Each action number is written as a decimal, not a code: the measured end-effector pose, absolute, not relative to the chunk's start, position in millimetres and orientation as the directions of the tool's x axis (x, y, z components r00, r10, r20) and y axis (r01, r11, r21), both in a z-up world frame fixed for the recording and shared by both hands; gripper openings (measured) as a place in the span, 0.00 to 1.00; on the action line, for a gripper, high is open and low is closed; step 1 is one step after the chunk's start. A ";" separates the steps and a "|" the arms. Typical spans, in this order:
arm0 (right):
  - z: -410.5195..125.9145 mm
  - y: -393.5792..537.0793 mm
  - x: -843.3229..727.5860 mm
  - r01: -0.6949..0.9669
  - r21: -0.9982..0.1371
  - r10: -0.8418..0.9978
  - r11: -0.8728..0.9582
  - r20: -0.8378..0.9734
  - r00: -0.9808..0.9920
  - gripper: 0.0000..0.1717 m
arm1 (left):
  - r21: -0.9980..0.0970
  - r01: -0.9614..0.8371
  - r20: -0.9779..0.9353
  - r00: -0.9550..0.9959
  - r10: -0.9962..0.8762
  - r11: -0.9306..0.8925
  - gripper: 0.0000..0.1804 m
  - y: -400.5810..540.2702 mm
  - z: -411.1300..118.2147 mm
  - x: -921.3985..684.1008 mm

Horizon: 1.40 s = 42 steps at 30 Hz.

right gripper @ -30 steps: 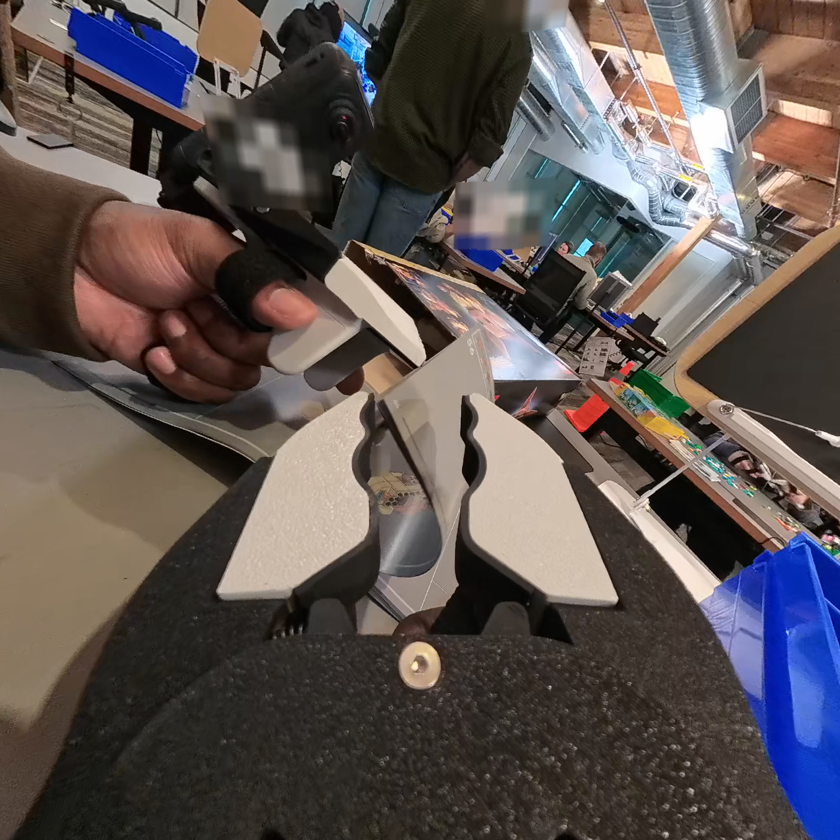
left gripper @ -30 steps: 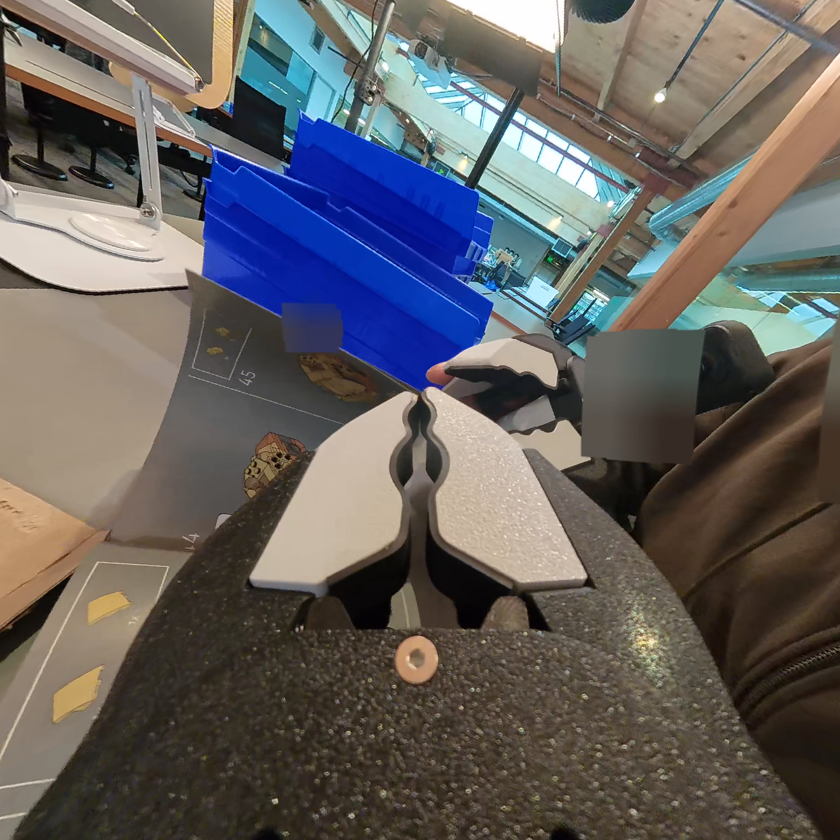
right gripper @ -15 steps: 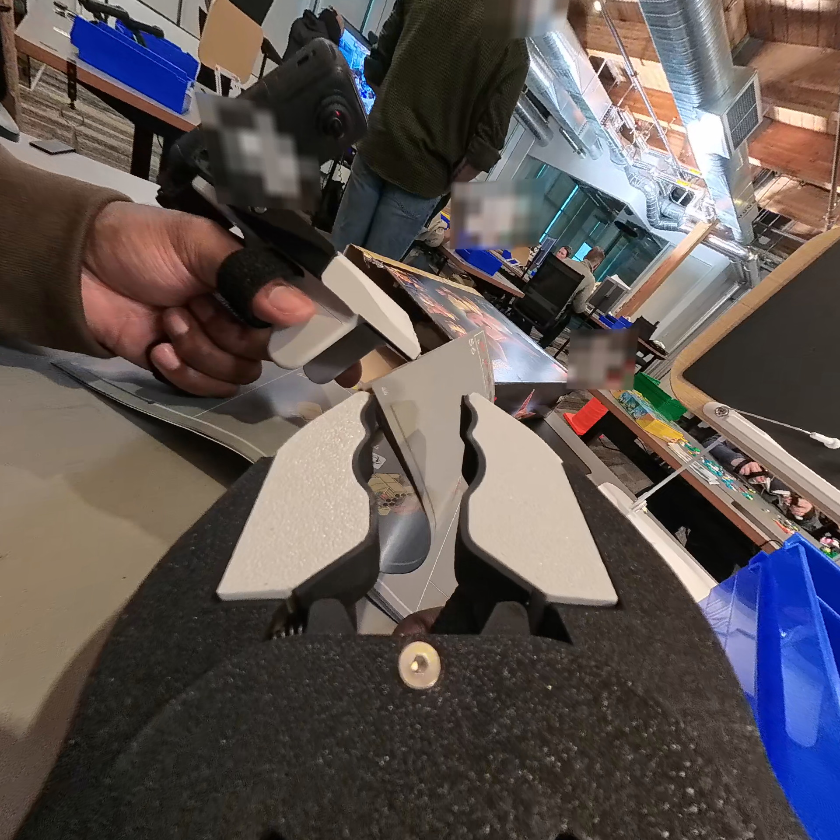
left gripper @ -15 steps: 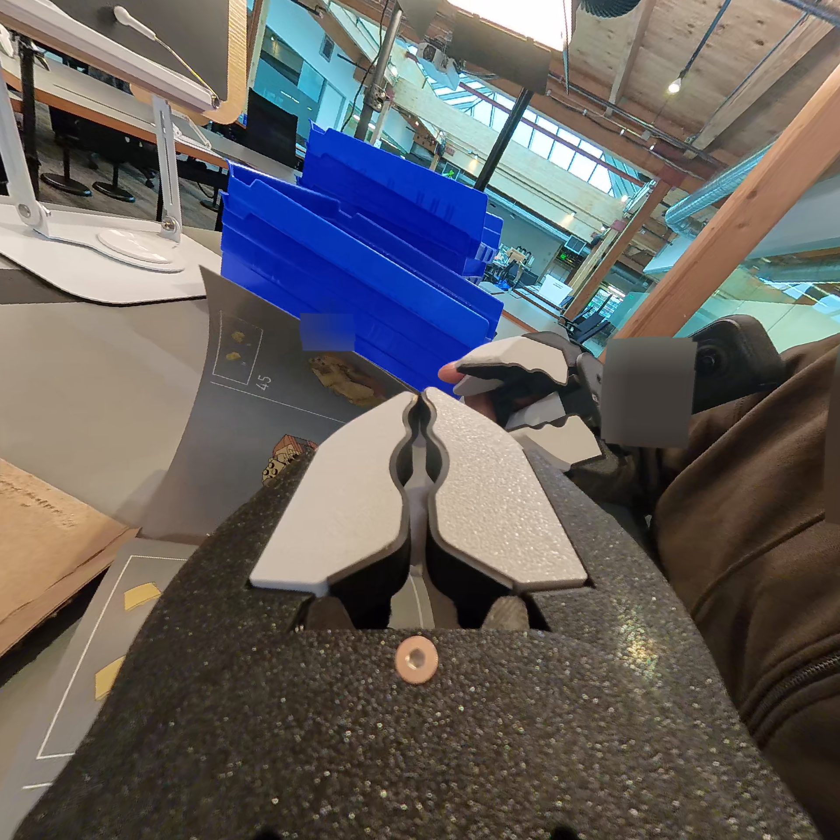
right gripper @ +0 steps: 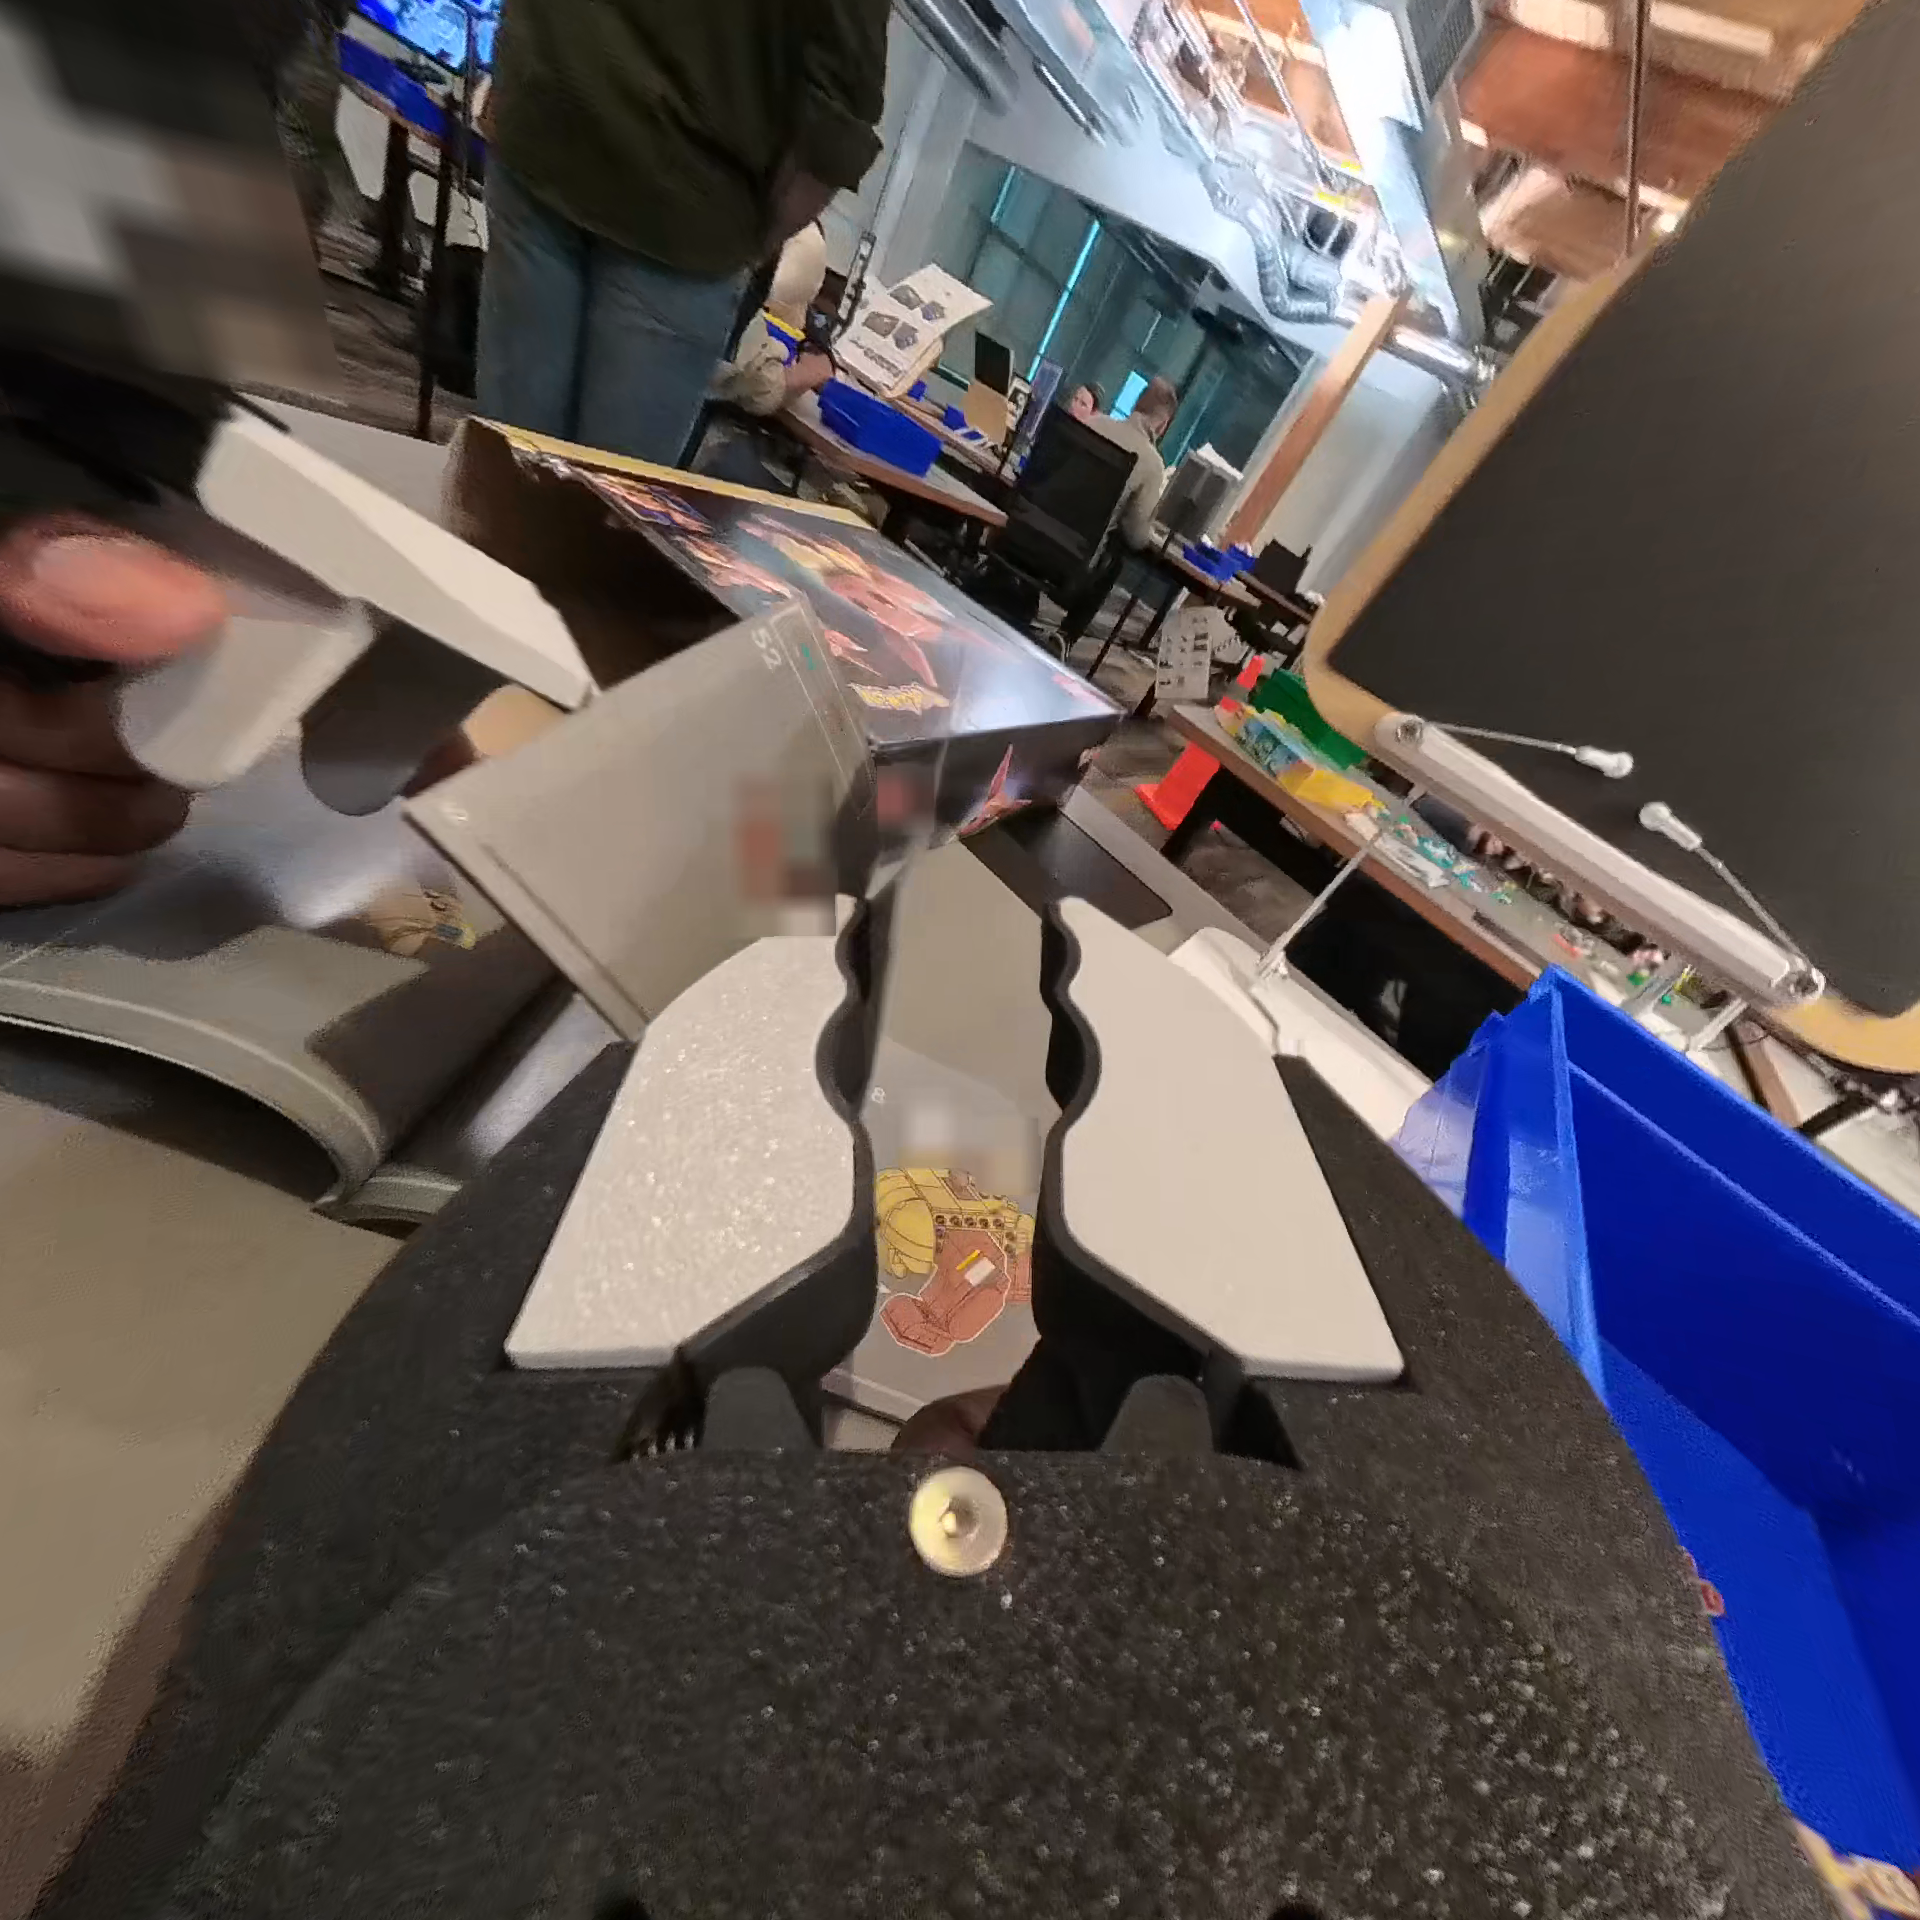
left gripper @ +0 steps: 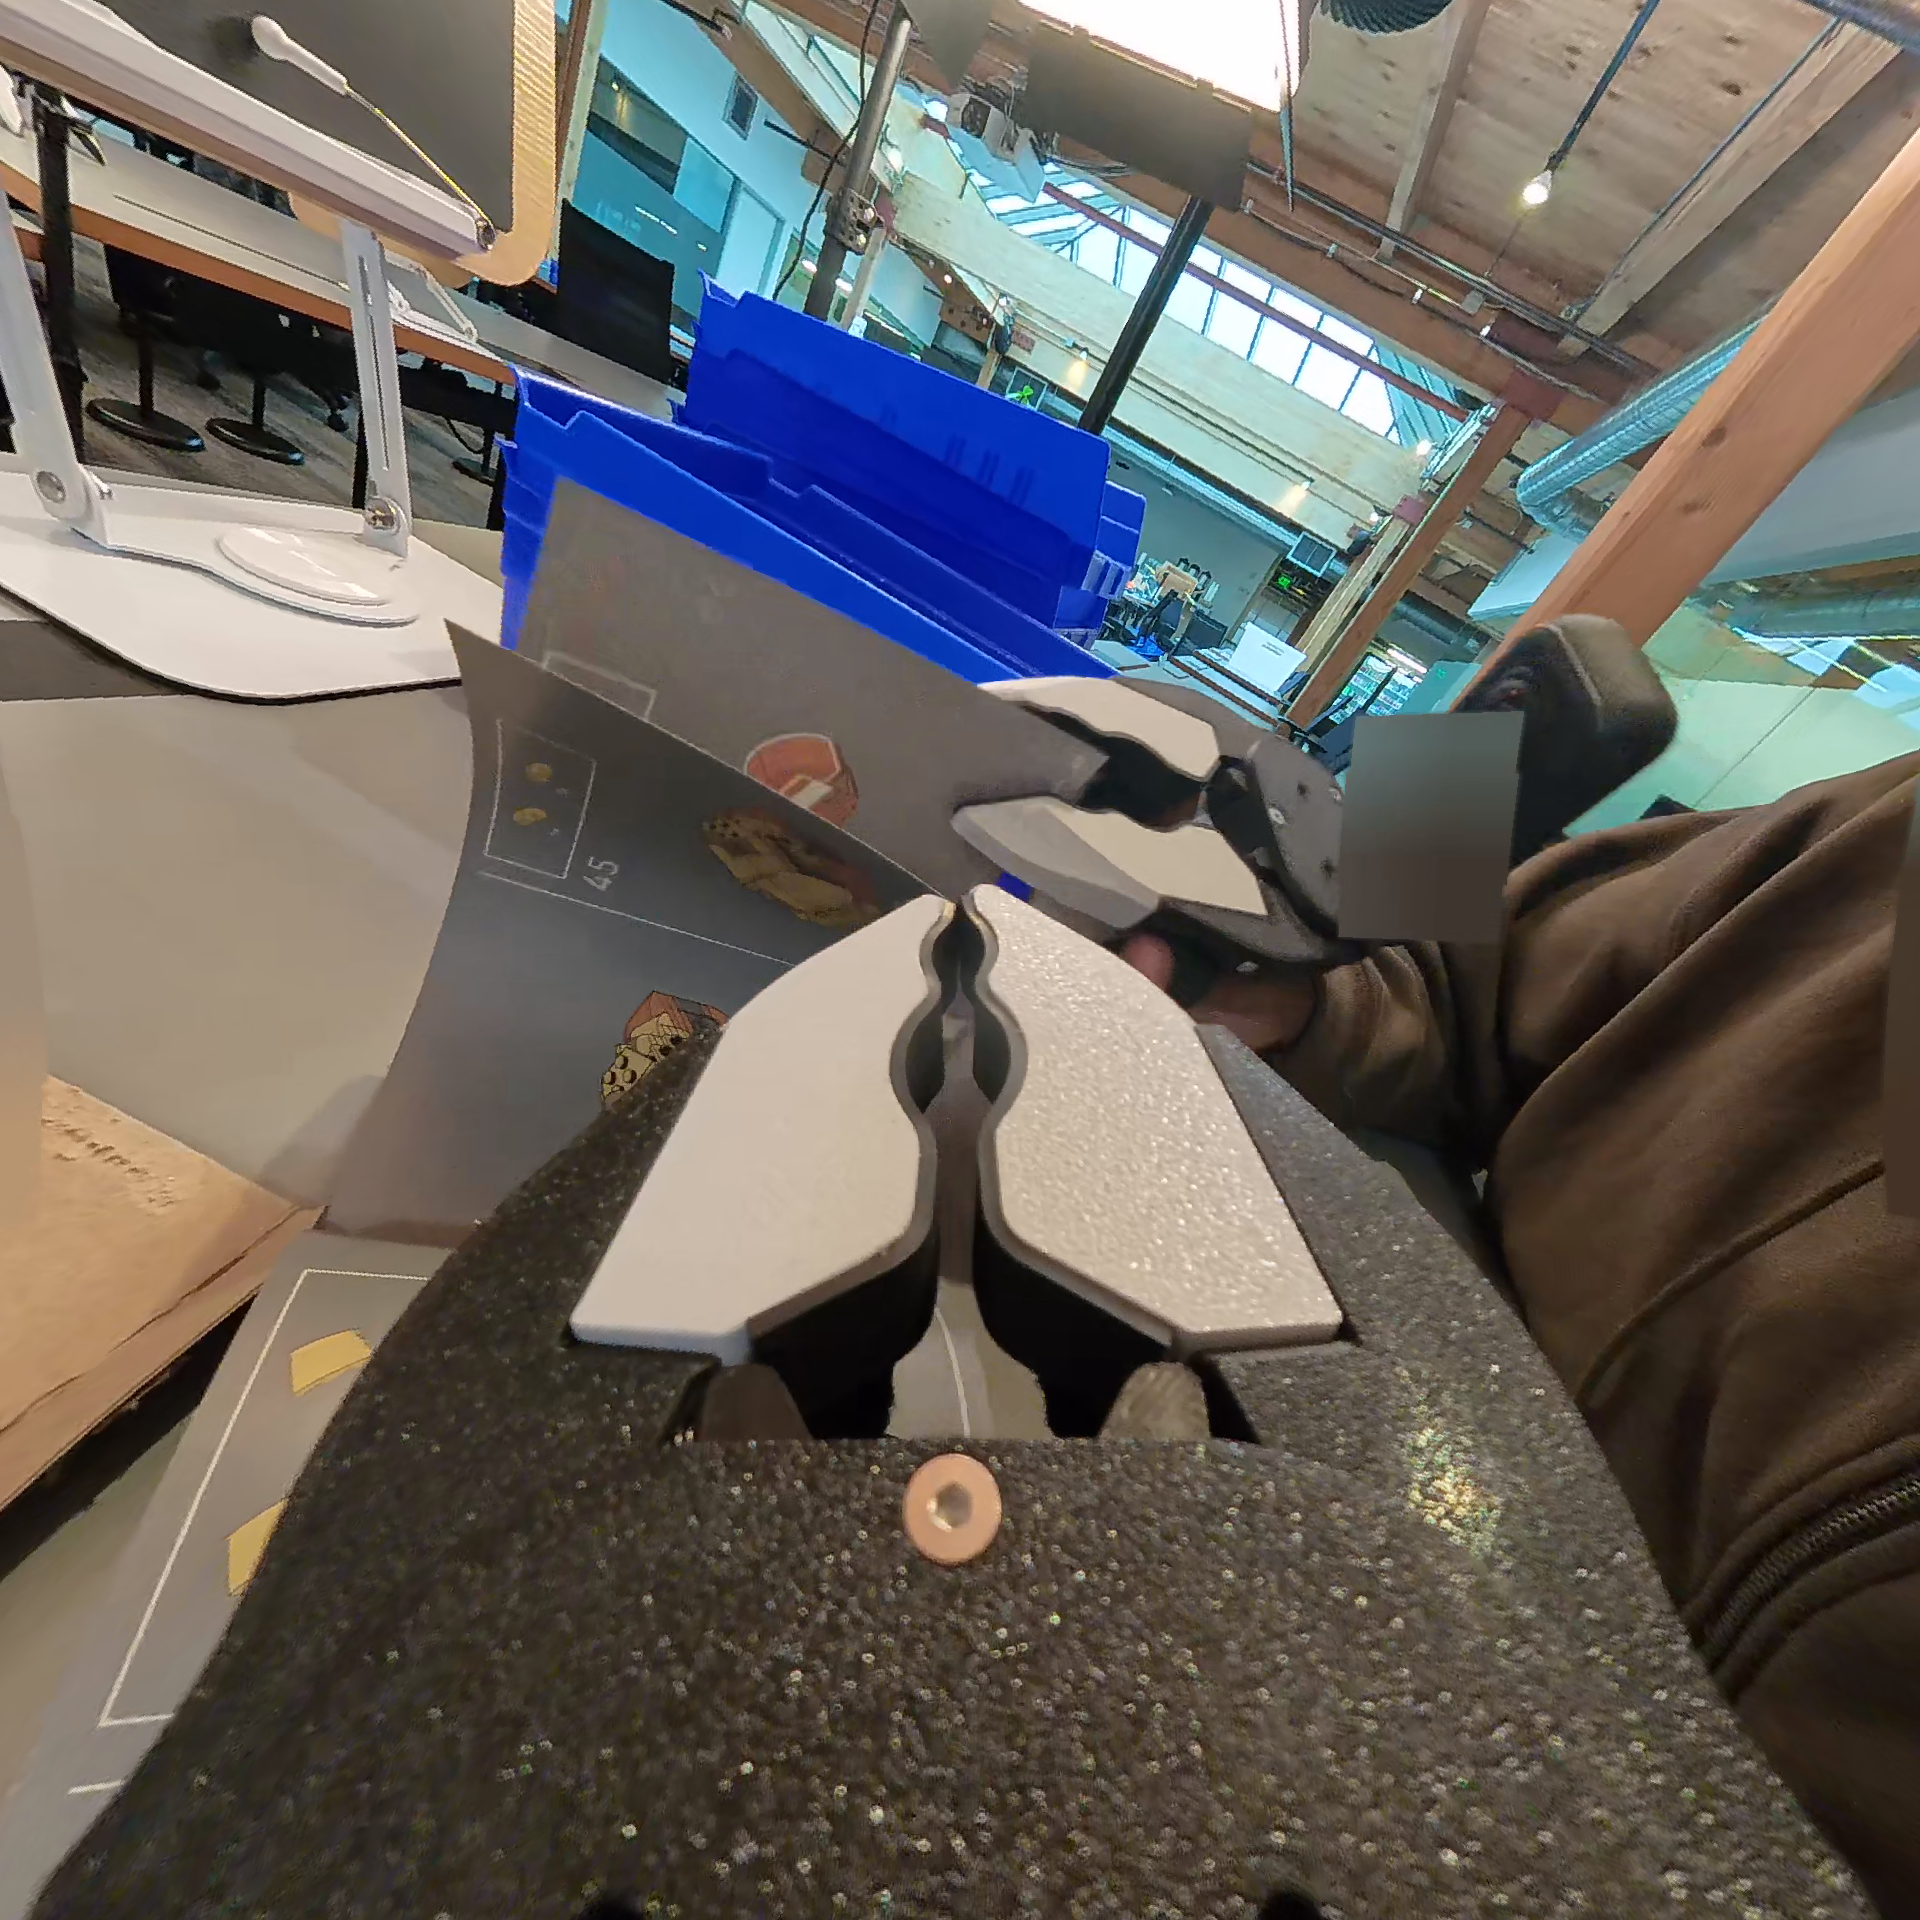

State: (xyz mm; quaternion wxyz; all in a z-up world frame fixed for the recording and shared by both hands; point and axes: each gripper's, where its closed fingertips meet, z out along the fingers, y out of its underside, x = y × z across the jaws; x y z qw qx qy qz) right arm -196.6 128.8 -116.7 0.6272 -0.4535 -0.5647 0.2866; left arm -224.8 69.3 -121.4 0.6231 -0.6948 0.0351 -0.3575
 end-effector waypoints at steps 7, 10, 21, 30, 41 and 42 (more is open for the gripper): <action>-98.4 120.1 -187.7 0.071 -0.857 0.826 0.510 0.512 0.235 0.17 | -0.889 0.419 0.453 0.750 -0.482 -0.184 0.00 64.7 -112.2 -239.7; -107.7 106.8 -190.6 0.075 -0.845 0.829 0.530 0.535 0.162 0.18 | -0.887 0.433 0.455 0.750 -0.480 -0.164 0.00 62.4 -107.7 -245.6; -154.3 77.4 -204.0 0.167 -0.837 0.853 0.520 0.518 -0.064 0.26 | -0.857 0.470 0.501 0.668 -0.550 -0.209 0.00 63.5 -109.4 -224.4; -155.1 83.5 -205.1 0.177 -0.874 0.890 0.454 0.453 -0.049 0.24 | -0.842 0.482 0.524 0.630 -0.573 -0.241 0.00 64.2 -112.9 -215.9; -181.3 115.3 -206.9 0.359 -0.873 0.929 0.330 0.367 0.037 0.24 | -0.848 0.469 0.520 0.642 -0.564 -0.248 0.00 65.4 -115.8 -215.0; -186.1 118.9 -206.6 0.386 -0.874 0.941 0.296 0.337 0.039 0.24 | -0.849 0.466 0.519 0.645 -0.562 -0.249 0.00 65.6 -116.3 -215.1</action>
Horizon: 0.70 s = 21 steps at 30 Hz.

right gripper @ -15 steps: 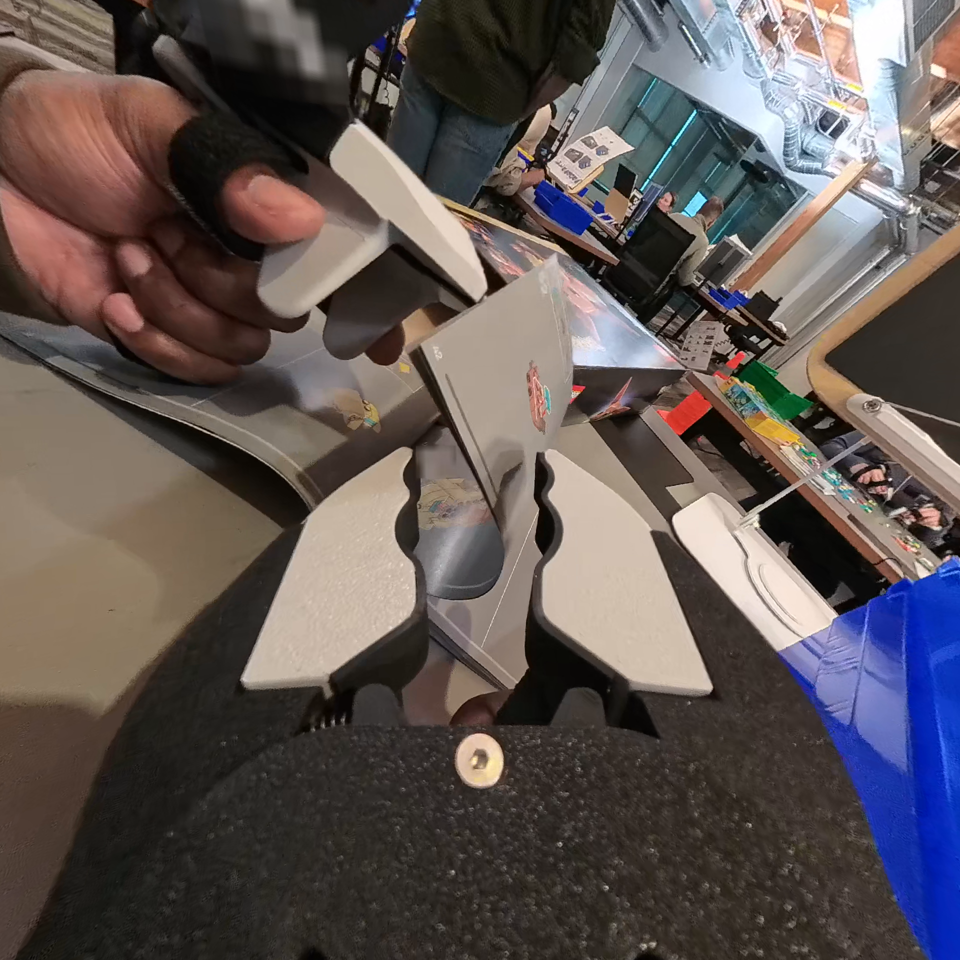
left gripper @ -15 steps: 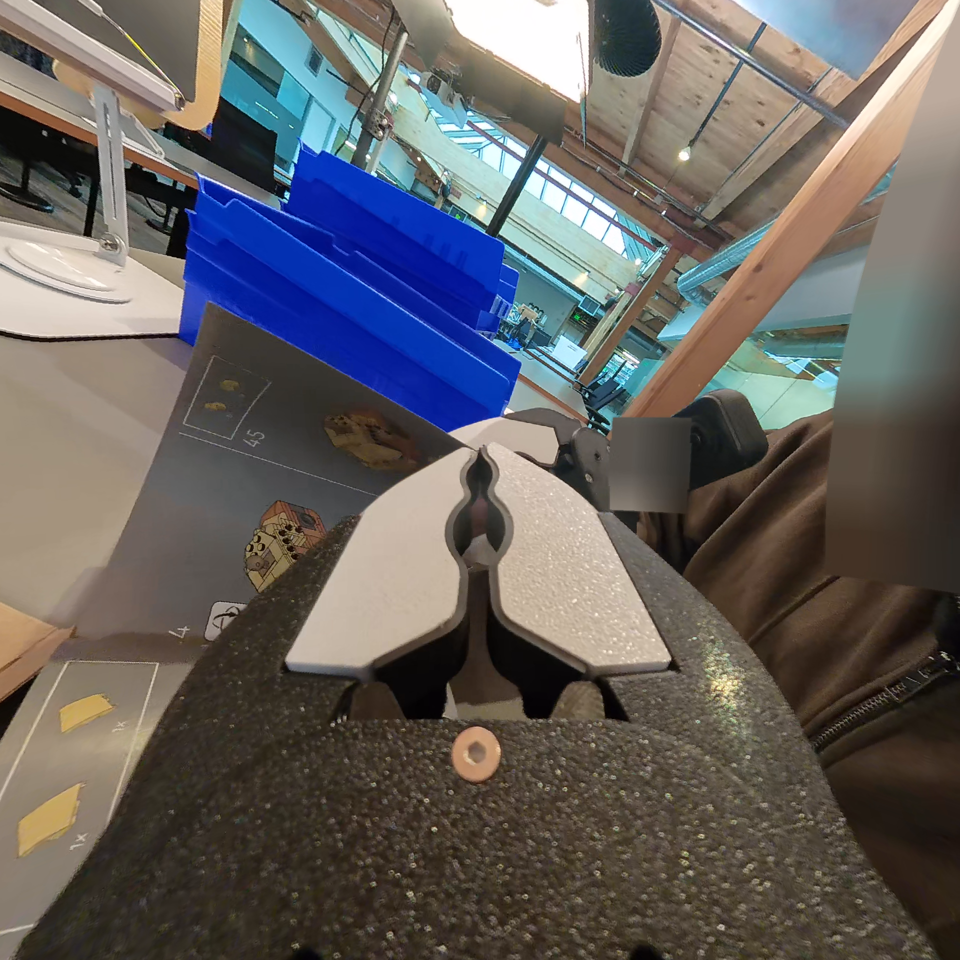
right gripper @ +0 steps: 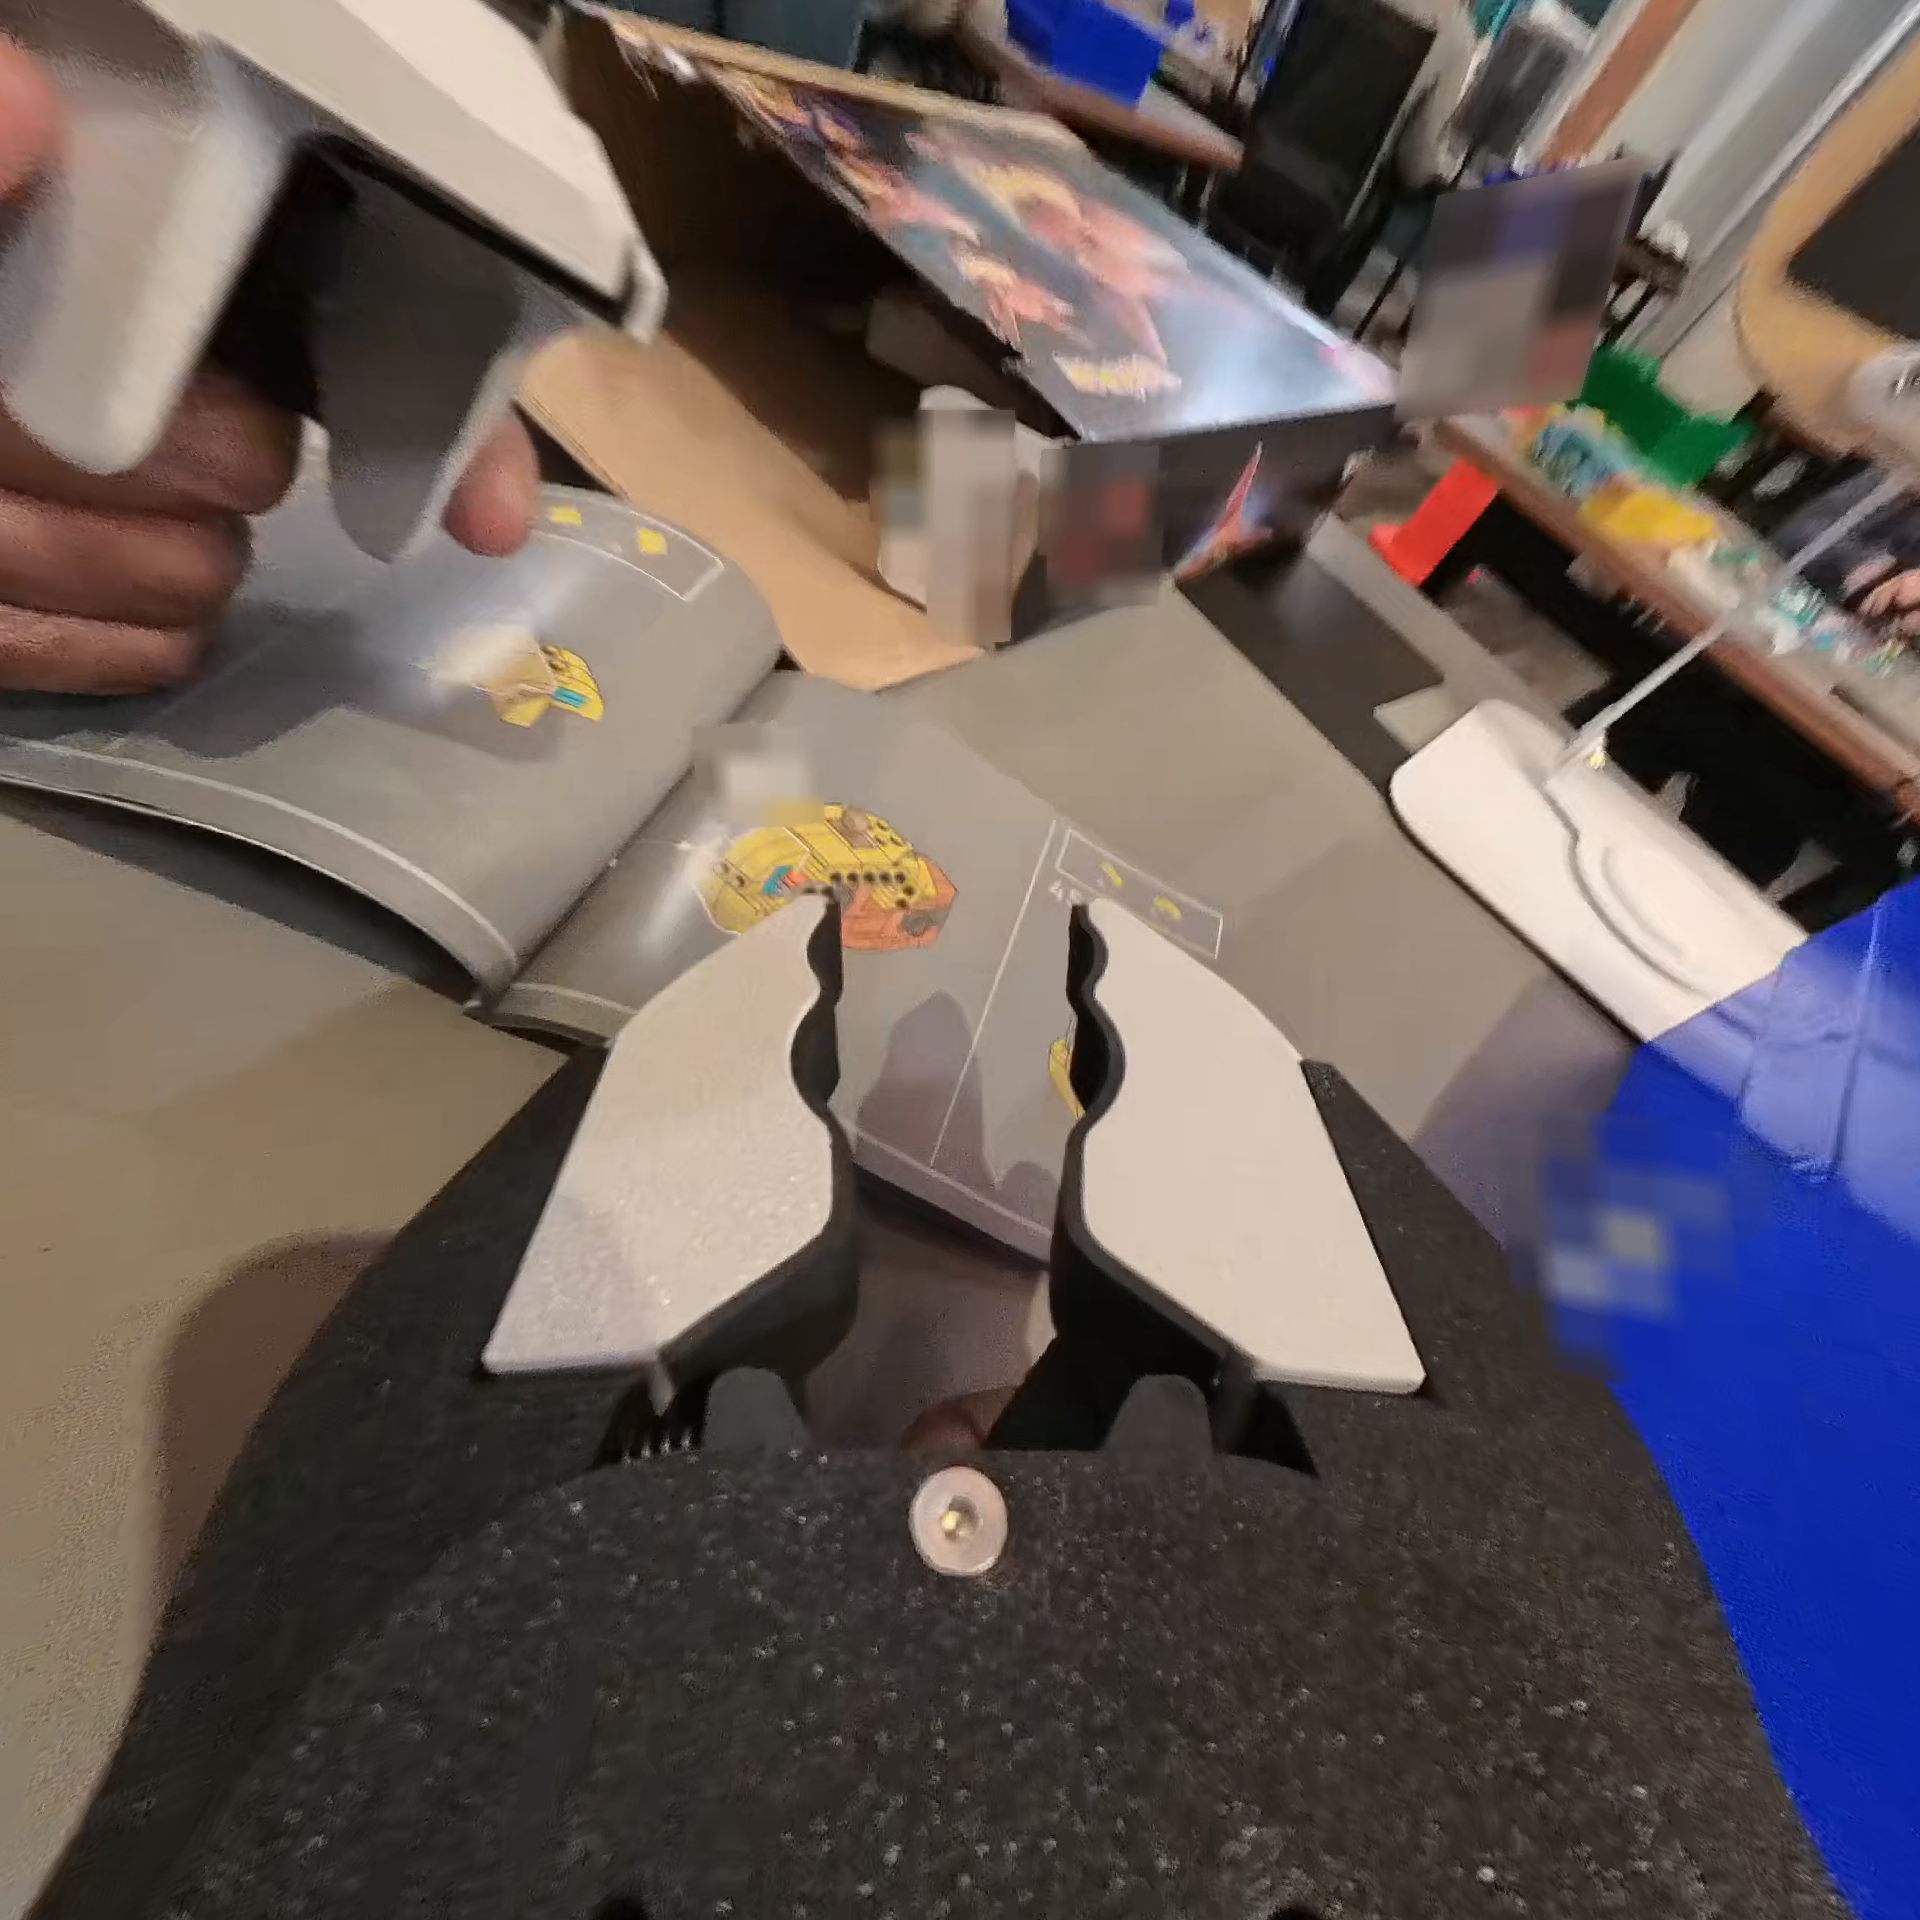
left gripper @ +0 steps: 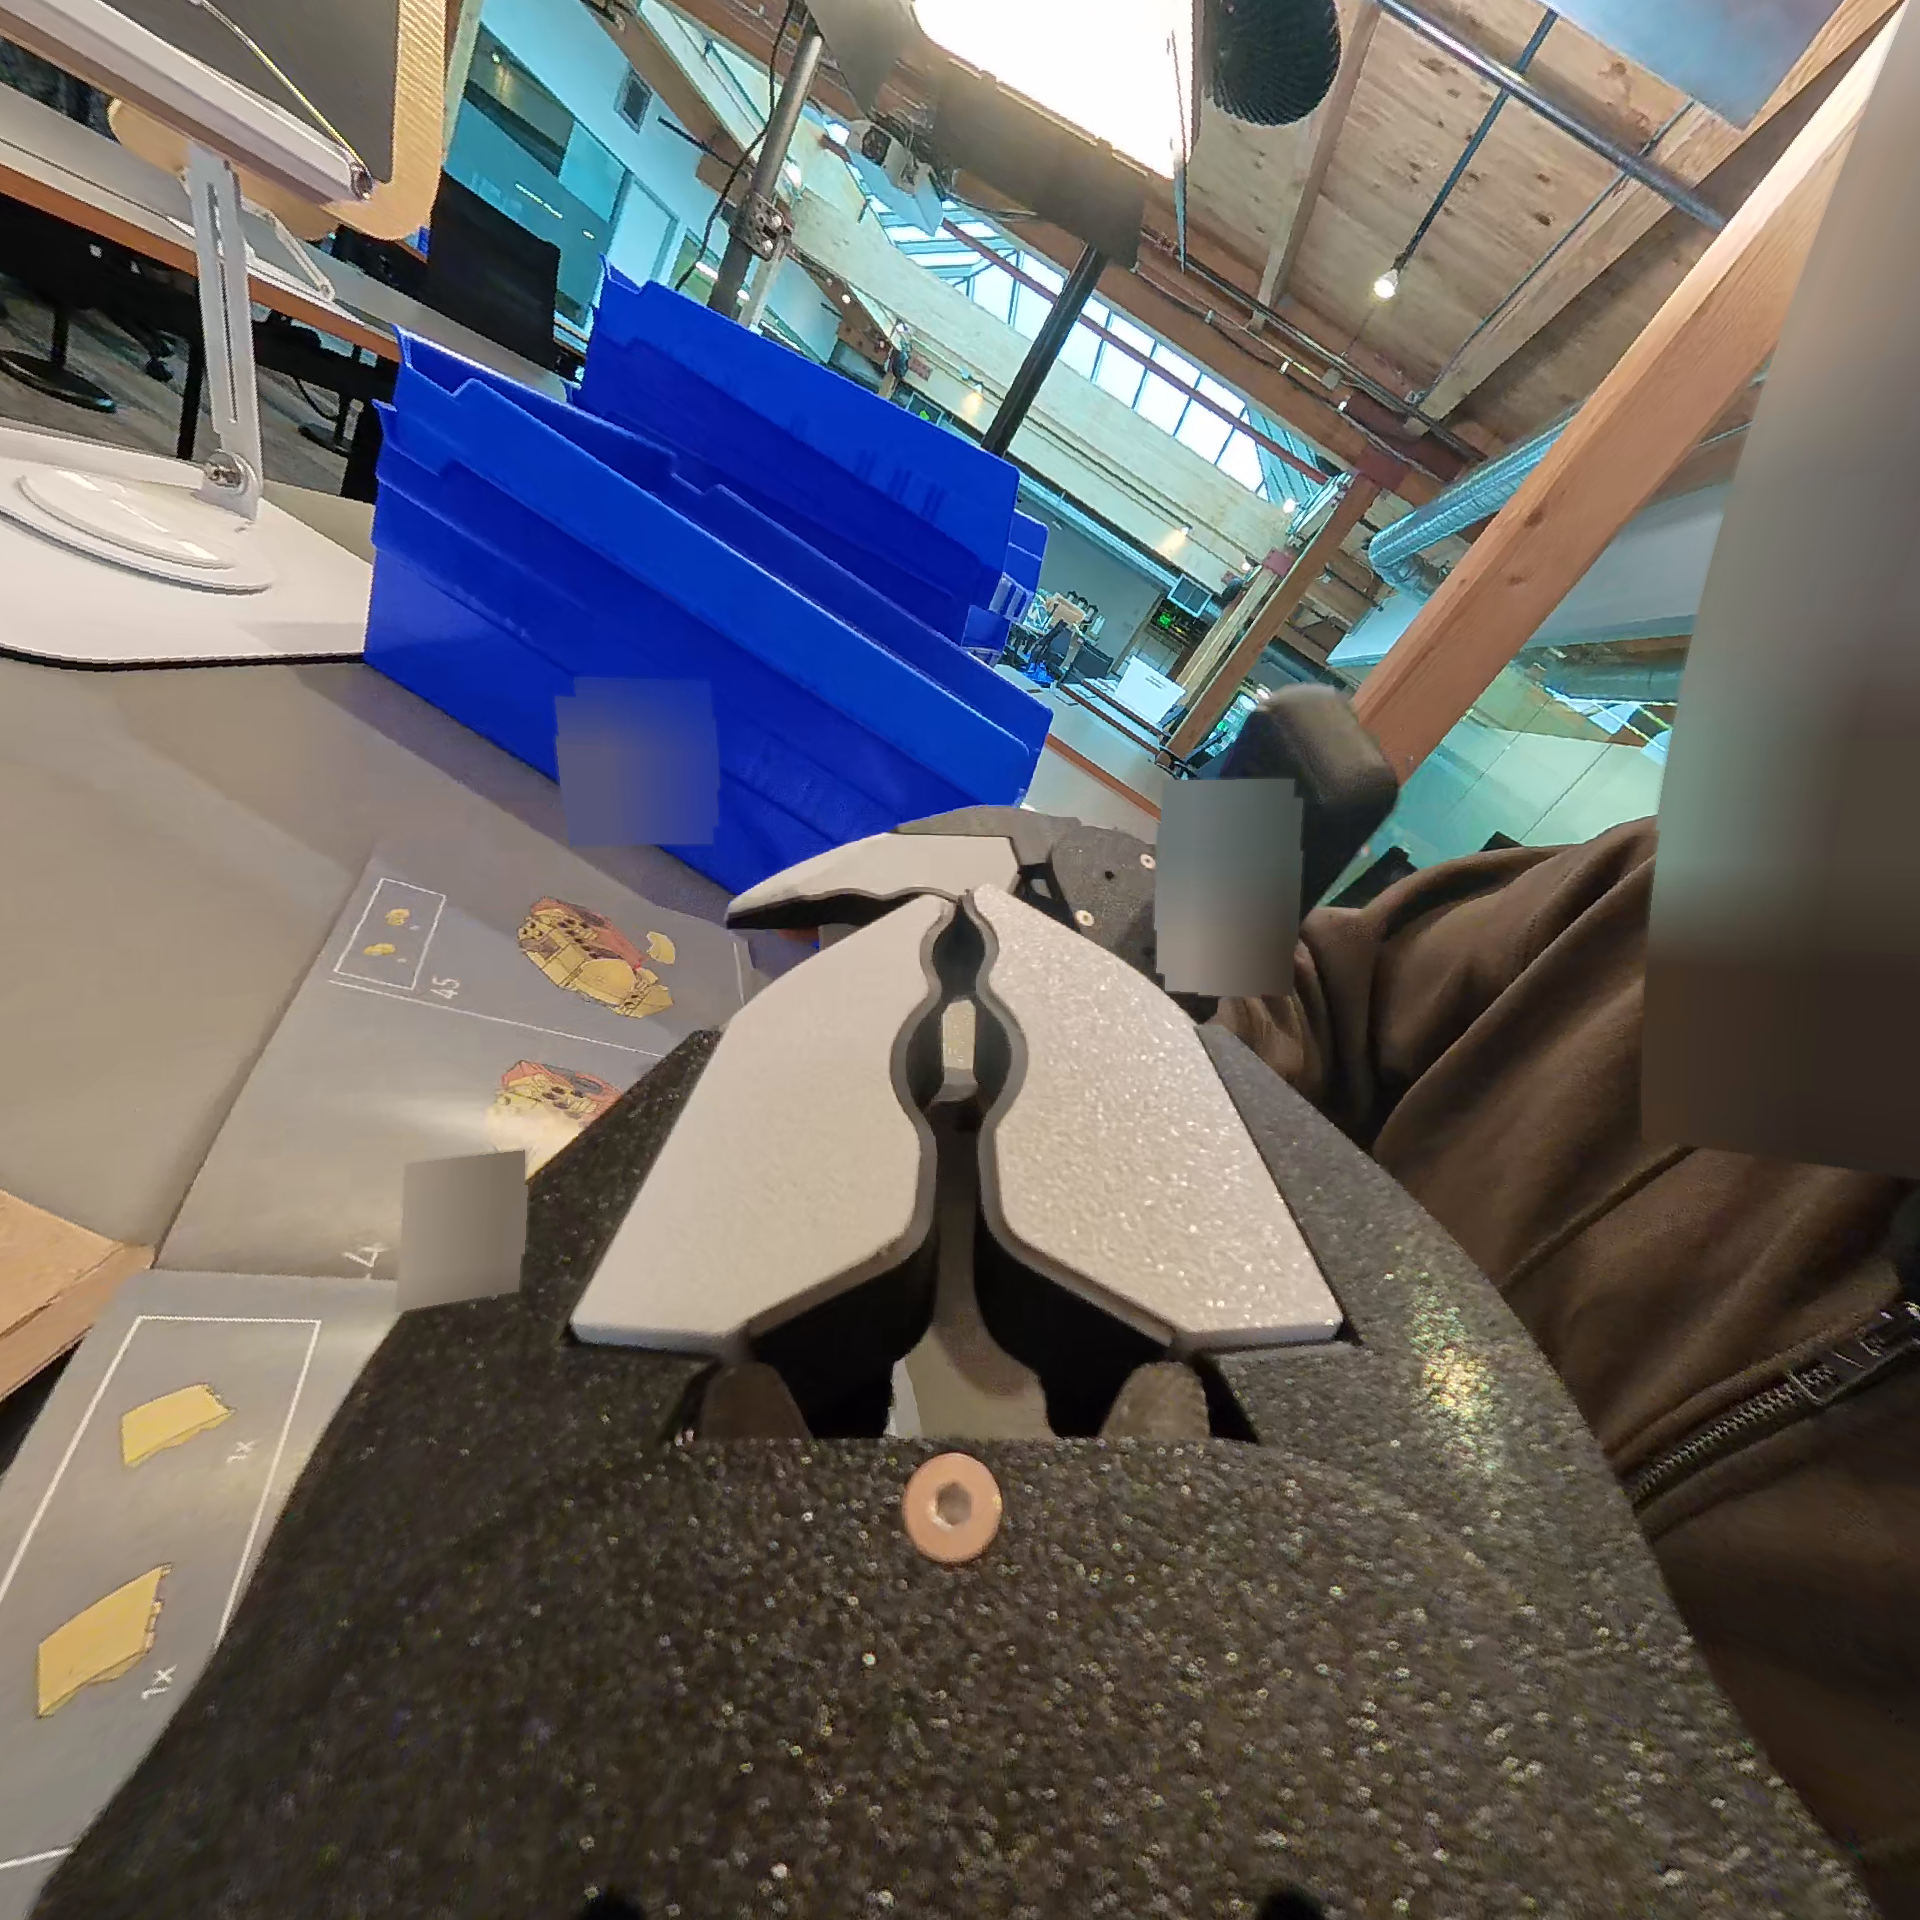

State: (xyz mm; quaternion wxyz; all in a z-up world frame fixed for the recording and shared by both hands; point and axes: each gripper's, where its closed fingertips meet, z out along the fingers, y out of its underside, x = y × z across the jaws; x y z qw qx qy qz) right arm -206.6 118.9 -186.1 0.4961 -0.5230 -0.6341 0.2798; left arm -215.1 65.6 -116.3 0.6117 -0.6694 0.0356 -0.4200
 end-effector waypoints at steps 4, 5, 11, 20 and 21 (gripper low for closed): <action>-194.1 120.4 -202.5 0.455 -0.842 0.943 0.289 0.333 0.019 0.25 | -0.869 0.419 0.493 0.692 -0.527 -0.262 0.00 67.9 -122.9 -216.6; -197.1 119.9 -200.6 0.478 -0.828 0.941 0.293 0.338 0.009 0.26 | -0.874 0.407 0.486 0.705 -0.517 -0.266 0.00 68.4 -124.7 -217.4; -204.1 121.9 -182.2 0.538 -0.787 0.941 0.302 0.336 -0.037 0.28 | -0.895 0.327 0.437 0.780 -0.448 -0.303 0.00 68.5 -131.9 -224.4; -210.9 125.5 -133.6 0.542 -0.798 0.954 0.262 0.300 -0.020 0.25 | -0.848 -0.054 0.177 0.909 -0.378 -0.527 0.12 82.7 -174.6 -192.8; -211.8 125.9 -131.4 0.546 -0.798 0.957 0.257 0.290 -0.025 0.24 | -0.831 -0.086 0.155 0.913 -0.378 -0.550 0.12 86.3 -178.5 -187.3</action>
